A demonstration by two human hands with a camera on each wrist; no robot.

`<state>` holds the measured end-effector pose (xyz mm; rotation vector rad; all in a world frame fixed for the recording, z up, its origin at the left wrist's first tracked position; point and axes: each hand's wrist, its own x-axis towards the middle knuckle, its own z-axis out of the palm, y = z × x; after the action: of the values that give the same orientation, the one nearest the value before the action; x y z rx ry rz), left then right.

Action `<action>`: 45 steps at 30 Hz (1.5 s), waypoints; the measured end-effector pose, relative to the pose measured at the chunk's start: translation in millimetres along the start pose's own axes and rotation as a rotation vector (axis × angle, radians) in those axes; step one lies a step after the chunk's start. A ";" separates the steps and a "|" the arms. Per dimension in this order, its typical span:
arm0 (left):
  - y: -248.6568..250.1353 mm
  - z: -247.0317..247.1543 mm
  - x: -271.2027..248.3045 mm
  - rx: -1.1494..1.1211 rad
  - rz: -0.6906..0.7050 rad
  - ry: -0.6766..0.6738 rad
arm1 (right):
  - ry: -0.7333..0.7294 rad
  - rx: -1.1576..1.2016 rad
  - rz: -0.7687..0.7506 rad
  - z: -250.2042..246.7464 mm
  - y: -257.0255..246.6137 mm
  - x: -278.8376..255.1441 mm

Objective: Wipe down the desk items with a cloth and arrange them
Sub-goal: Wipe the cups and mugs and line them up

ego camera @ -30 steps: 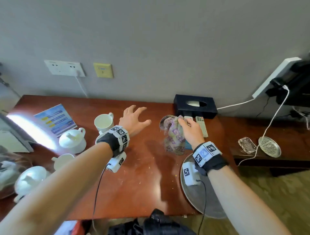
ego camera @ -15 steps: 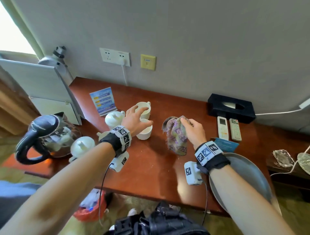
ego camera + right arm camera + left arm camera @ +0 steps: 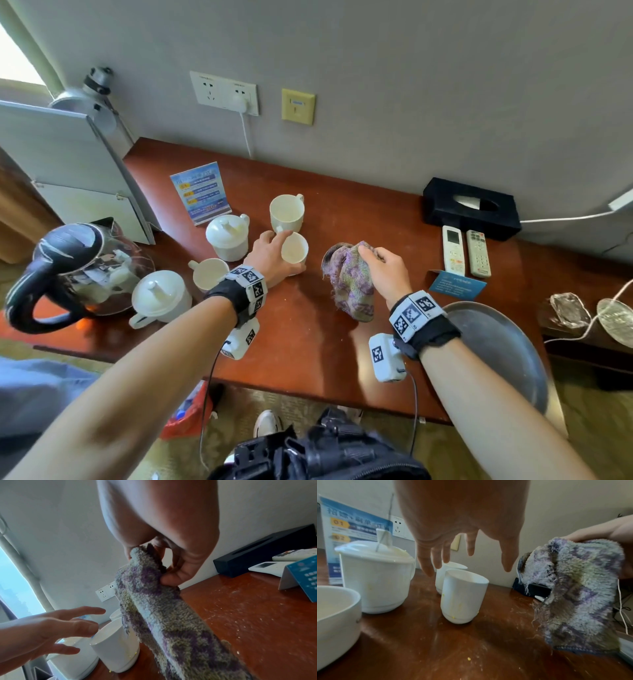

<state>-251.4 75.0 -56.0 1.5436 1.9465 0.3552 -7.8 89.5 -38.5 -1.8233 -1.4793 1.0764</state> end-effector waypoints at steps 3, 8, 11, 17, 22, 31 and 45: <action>0.2 5.1 4.2 0.014 -0.039 -0.017 | -0.004 0.001 0.027 0.5 8.0 3.0; 3.7 10.2 13.2 0.057 -0.072 -0.008 | -0.027 0.021 0.070 1.8 18.2 4.8; 5.5 12.8 18.9 0.068 -0.070 -0.001 | -0.018 0.016 0.079 3.3 20.2 3.3; 6.6 15.6 27.2 0.141 -0.061 -0.004 | -0.007 -0.003 0.105 0.2 23.5 1.8; 8.3 19.5 19.9 0.144 -0.011 -0.045 | 0.008 0.021 0.092 -6.2 23.8 -1.6; 28.3 40.0 0.2 -0.080 0.128 -0.175 | -0.049 0.232 -0.038 -5.1 20.9 -19.4; 52.6 36.9 -12.3 -0.110 0.268 -0.187 | -0.038 0.428 -0.022 19.5 13.7 -31.1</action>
<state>-186.3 72.0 -51.2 1.7036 1.5562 0.4066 -19.4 54.8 -52.5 -1.4887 -1.1732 1.3061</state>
